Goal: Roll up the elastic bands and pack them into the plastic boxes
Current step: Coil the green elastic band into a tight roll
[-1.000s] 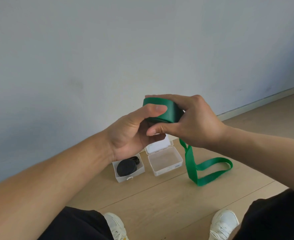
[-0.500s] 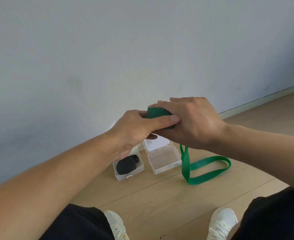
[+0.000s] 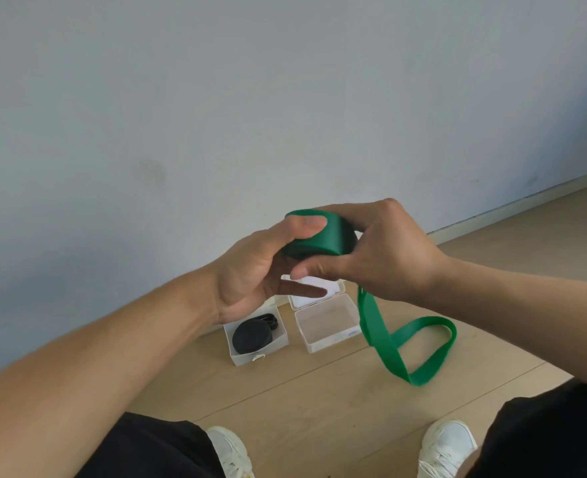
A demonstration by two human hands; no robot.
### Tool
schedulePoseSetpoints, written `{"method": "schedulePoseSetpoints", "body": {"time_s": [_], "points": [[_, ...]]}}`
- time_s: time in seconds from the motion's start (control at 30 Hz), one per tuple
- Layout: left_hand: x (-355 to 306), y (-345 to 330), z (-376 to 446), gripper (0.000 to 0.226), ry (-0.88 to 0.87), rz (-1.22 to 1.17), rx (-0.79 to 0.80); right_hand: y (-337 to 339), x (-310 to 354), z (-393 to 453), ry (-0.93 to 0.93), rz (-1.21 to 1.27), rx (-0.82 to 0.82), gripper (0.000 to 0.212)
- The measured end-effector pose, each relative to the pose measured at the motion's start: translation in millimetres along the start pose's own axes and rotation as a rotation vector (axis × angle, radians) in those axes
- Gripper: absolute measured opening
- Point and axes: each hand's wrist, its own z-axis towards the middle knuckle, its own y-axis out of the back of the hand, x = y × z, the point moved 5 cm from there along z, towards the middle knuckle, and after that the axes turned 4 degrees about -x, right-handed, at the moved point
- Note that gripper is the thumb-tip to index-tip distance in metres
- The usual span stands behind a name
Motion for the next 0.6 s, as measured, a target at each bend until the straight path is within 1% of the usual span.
{"method": "schedulePoseSetpoints", "body": {"time_s": [0.07, 0.13, 0.23, 0.3, 0.33, 0.4, 0.43, 0.5, 0.53, 0.6], "points": [[-0.2, -1.1, -1.3, 0.038, 0.034, 0.080, 0.012, -1.3, -7.3, 3.0, -0.041, -0.114, -0.001, 0.026], [-1.1, -2.3, -2.2, 0.039, 0.054, 0.181, -0.057, -2.1, -13.5, 5.0, -0.057, -0.254, 0.011, 0.026], [-1.0, -7.1, -1.7, 0.048, 0.036, 0.309, -0.156, -6.8, -11.3, 3.8, 0.057, -0.423, 0.036, 0.024], [-0.5, -5.4, -1.5, 0.051, 0.025, 0.308, -0.207, -7.9, -8.7, 1.9, 0.116, -0.441, 0.016, 0.022], [-0.3, -2.9, -0.8, 0.049, 0.030, 0.290, -0.217, -6.7, -6.9, 0.9, 0.123, -0.411, -0.014, 0.022], [-0.6, 0.0, 0.6, 0.039, 0.046, 0.216, -0.184, -2.1, -5.0, 0.1, 0.072, -0.280, -0.074, 0.020], [-0.4, 0.3, 1.7, 0.036, 0.054, 0.167, -0.151, 0.1, -4.2, 0.4, 0.032, -0.192, -0.090, 0.023], [-0.8, -1.3, 2.7, 0.029, 0.060, 0.078, -0.099, 3.4, -2.4, 1.2, -0.023, -0.055, -0.097, 0.047], [-1.7, -3.1, 2.6, 0.026, 0.054, 0.042, -0.086, 4.5, -2.5, 1.8, -0.023, -0.027, -0.096, 0.058], [-3.3, -4.3, 2.5, 0.028, 0.035, -0.015, -0.090, 4.9, -2.4, 3.8, -0.012, 0.013, -0.088, 0.070]]}}
